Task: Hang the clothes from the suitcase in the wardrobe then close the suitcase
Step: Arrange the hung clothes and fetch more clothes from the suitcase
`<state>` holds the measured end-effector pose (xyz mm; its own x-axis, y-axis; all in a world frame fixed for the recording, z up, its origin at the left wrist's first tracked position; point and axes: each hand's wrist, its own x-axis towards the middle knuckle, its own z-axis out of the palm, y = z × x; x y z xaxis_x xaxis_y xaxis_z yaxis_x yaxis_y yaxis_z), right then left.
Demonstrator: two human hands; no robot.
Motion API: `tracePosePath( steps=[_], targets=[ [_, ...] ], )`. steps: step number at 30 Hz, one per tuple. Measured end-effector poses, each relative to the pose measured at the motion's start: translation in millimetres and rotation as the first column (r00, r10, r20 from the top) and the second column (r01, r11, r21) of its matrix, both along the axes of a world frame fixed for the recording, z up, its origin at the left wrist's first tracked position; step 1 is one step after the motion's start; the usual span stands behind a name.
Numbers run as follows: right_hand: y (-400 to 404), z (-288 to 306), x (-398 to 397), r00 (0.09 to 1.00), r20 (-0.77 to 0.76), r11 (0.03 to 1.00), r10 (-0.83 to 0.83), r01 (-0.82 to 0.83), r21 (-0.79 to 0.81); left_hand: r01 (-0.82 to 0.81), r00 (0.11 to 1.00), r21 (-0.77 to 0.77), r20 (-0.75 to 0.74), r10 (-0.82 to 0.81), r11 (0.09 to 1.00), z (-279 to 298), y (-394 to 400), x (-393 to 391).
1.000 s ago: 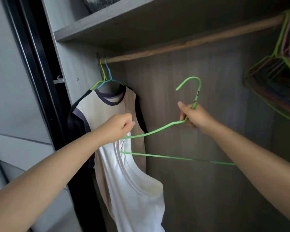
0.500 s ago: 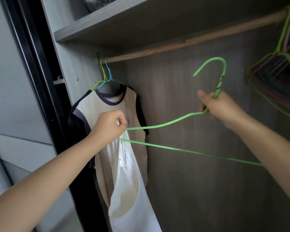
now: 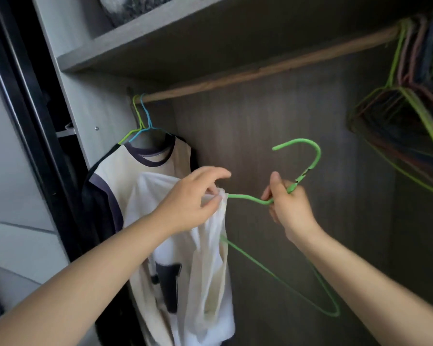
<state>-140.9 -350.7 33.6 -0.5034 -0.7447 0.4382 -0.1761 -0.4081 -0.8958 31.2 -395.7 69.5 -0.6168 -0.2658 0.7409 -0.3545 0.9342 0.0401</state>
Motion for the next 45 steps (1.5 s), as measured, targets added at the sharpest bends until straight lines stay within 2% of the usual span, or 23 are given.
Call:
tracePosePath(
  steps=[2,4,6,7,11,17,23,25,27,29,31,33,35,36,38,40,42,44,45],
  targets=[
    [7,3,-2,0.999,0.038,0.998,0.016,-0.013,-0.069,-0.078,0.99,-0.271,0.095,0.108,0.959,7,-12,5],
    [12,8,-2,0.998,0.052,0.992,0.02,-0.013,-0.122,-0.203,0.94,-0.535,0.128,0.316,0.82,15,-20,5],
    [15,14,-4,0.997,0.061,0.99,0.04,-0.031,-0.137,-0.251,0.898,-0.69,0.096,0.43,0.679,19,-25,3],
    [14,18,-6,0.998,0.051,0.991,0.042,-0.035,-0.13,-0.261,0.89,-0.712,0.085,0.448,0.652,20,-25,1],
    [5,32,-19,0.996,-0.058,0.996,-0.063,0.059,-0.065,-0.271,0.906,-0.7,0.046,0.42,0.661,15,-26,-8],
    [-8,32,-27,0.993,0.018,0.994,-0.113,0.113,0.003,-0.314,0.872,-0.669,0.078,0.484,0.674,5,-16,-32],
    [-15,28,-23,0.995,-0.038,0.994,-0.094,0.096,0.058,-0.381,0.858,-0.586,0.064,0.509,0.716,-5,-15,-51],
    [-9,32,-23,0.991,-0.105,0.995,-0.085,0.09,0.043,-0.413,0.844,-0.572,0.051,0.533,0.709,-3,-13,-56],
    [2,35,-26,0.965,-0.241,0.995,-0.099,0.103,0.004,-0.421,0.84,-0.539,0.071,0.538,0.729,-1,-13,-56],
    [11,29,-34,0.884,-0.408,0.972,-0.228,0.181,-0.15,-0.449,0.838,-0.5,0.052,0.543,0.741,2,-17,-51],
    [17,17,-38,0.805,-0.449,0.902,-0.386,0.227,-0.368,-0.48,0.836,-0.428,0.041,0.547,0.766,6,-19,-42],
    [14,-1,-36,0.774,-0.504,0.886,-0.383,0.152,-0.439,-0.493,0.843,-0.347,0.036,0.537,0.797,11,-23,-34],
    [9,-19,-32,0.686,-0.617,0.893,-0.385,0.108,-0.437,-0.538,0.814,-0.372,0.005,0.581,0.756,17,-24,-24],
    [5,-27,-29,0.589,-0.674,0.88,-0.446,0.151,-0.45,-0.547,0.808,-0.391,-0.015,0.589,0.74,20,-25,-20],
    [-1,-43,-20,0.334,-0.777,0.844,-0.533,0.283,-0.456,-0.583,0.782,-0.332,0.018,0.623,0.741,23,-22,-16],
    [-5,-51,-10,0.175,-0.879,0.878,-0.444,0.284,-0.386,-0.577,0.793,-0.363,-0.034,0.608,0.732,25,-24,-11],
    [-11,-62,-1,0.144,-0.943,0.946,-0.3,0.171,-0.275,-0.618,0.768,-0.298,-0.032,0.639,0.728,25,-25,-10],
    [-15,-69,8,0.248,-0.968,0.999,-0.046,-0.001,-0.048,-0.669,0.721,-0.205,0.055,0.69,0.715,22,-30,-9],
    [-17,-72,10,0.298,-0.955,0.999,0.004,-0.05,-0.012,-0.691,0.692,-0.19,0.103,0.714,0.698,23,-32,-9]
  ],
)
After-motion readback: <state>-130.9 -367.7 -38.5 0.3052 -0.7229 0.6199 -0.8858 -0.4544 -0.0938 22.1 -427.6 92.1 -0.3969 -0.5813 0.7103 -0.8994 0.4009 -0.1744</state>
